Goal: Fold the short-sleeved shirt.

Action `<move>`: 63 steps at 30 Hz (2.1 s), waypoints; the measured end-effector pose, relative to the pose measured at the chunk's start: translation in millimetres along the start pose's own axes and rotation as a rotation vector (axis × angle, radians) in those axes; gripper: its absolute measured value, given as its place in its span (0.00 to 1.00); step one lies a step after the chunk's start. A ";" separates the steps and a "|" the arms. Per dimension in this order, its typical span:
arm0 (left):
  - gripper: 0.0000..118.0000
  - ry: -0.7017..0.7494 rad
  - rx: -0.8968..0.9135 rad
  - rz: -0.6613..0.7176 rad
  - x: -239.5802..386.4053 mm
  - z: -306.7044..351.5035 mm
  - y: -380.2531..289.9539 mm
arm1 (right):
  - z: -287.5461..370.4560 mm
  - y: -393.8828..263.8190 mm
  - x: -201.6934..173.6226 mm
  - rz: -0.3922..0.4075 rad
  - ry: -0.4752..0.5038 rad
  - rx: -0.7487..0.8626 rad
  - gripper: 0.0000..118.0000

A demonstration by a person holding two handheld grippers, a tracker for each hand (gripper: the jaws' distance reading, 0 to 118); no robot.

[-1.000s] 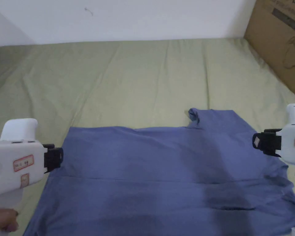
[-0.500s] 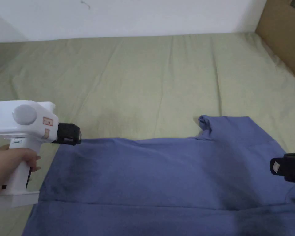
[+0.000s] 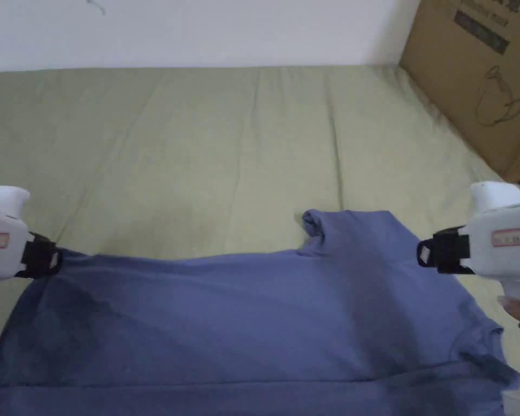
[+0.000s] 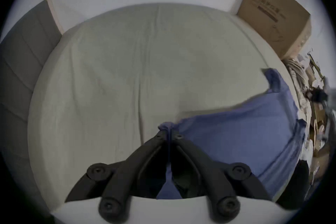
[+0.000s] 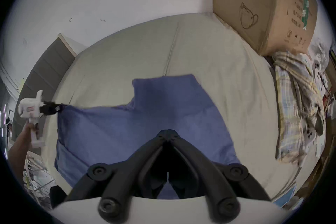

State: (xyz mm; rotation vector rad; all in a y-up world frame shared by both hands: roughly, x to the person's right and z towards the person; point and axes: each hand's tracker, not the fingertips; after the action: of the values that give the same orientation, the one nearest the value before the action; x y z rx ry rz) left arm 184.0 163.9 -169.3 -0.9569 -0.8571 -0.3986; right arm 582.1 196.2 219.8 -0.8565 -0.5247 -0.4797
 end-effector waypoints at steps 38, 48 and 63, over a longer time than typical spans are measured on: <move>0.02 -0.154 0.177 0.273 -25.0 131.6 -37.8 | 72.0 31.9 53.6 -0.073 0.072 0.021 0.01; 0.02 -0.159 0.039 0.227 -3.9 138.3 -145.7 | 104.3 -112.9 68.6 -0.108 0.072 -0.102 0.01; 0.99 -0.114 0.047 0.278 28.3 150.7 -204.7 | 103.1 -152.0 35.1 -0.042 -0.098 0.002 0.74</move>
State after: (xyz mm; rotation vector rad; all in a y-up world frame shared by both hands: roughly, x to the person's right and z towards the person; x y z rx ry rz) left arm 1.4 181.9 8.9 -1.0463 -0.8180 -0.0858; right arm 495.2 186.6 385.1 -0.8715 -0.6346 -0.4771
